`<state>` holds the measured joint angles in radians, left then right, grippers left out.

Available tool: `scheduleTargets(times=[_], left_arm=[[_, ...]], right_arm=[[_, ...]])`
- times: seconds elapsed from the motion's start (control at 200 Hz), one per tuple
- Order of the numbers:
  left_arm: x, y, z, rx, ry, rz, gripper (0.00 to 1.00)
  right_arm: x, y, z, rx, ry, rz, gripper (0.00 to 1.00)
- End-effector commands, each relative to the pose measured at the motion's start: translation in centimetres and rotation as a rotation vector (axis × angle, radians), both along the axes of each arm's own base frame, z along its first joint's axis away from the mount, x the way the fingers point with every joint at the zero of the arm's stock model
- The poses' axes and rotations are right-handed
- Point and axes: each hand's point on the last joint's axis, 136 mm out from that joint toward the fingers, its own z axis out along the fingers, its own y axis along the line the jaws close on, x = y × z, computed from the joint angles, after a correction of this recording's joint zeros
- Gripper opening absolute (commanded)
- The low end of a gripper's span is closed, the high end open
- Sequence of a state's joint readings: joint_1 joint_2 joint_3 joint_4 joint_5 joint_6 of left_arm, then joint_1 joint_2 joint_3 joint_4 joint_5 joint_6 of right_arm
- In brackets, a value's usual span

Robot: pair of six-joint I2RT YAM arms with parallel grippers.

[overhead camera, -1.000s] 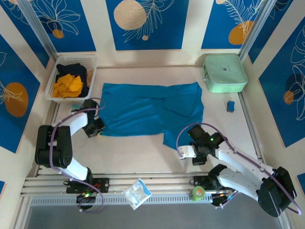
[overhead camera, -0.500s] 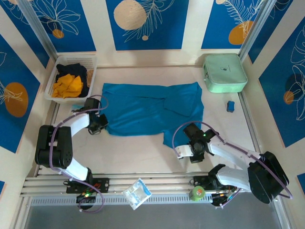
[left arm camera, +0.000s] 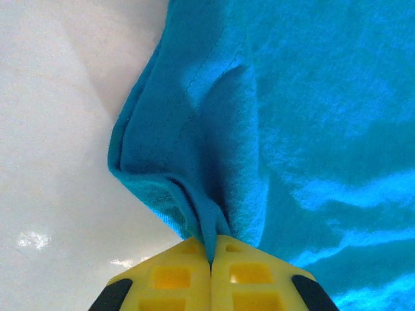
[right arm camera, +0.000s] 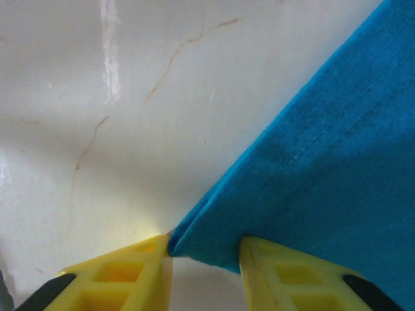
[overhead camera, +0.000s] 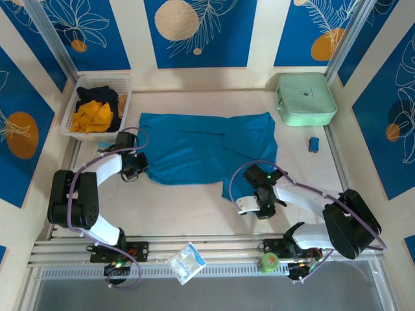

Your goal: Fold and stack the t-shirts

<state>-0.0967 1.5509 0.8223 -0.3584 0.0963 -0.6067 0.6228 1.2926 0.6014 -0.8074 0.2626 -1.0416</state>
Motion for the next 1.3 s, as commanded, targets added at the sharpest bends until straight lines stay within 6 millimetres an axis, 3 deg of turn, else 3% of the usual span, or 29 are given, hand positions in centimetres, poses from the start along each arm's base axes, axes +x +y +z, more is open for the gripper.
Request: scheduleTargets(times=[0.0, 0.055, 0.13, 0.345, 0.59, 0.961, 1.171, 1.296], left_arm=[[-0.8, 0.1, 1.1, 0.015, -0.021, -0.022, 0.0], [-1.1, 0.2, 1.3, 0.017, -0.023, -0.021, 0.0], [-1.4, 0.3, 1.8, 0.022, -0.027, -0.021, 0.0], [-2.9, 0.6, 2.6, 0.033, -0.018, -0.021, 0.0], [-6.0, 1.4, 2.6, 0.055, 0.014, 0.004, 0.0], [-11.2, 2.3, 2.5, 0.078, 0.073, 0.044, 0.0], [-12.9, 2.3, 3.6, 0.063, 0.058, 0.065, 0.0], [-12.5, 2.2, 4.3, 0.06, 0.05, 0.066, 0.0]], right_arm=[[2.8, 2.6, -0.3, 0.091, -0.086, -0.027, 0.26], [2.9, 2.7, -0.1, 0.093, -0.092, -0.032, 0.19], [3.0, 2.7, 0.2, 0.096, -0.104, -0.038, 0.0], [1.7, 1.1, 2.5, 0.109, -0.144, -0.017, 0.0], [-0.8, -1.1, 5.4, 0.125, -0.208, 0.021, 0.0], [-2.9, -2.2, 5.7, 0.189, -0.326, 0.113, 0.0], [-2.6, -2.0, 6.0, 0.234, -0.405, 0.113, 0.0], [-0.7, -0.8, 9.1, 0.328, -0.497, 0.026, 0.0]])
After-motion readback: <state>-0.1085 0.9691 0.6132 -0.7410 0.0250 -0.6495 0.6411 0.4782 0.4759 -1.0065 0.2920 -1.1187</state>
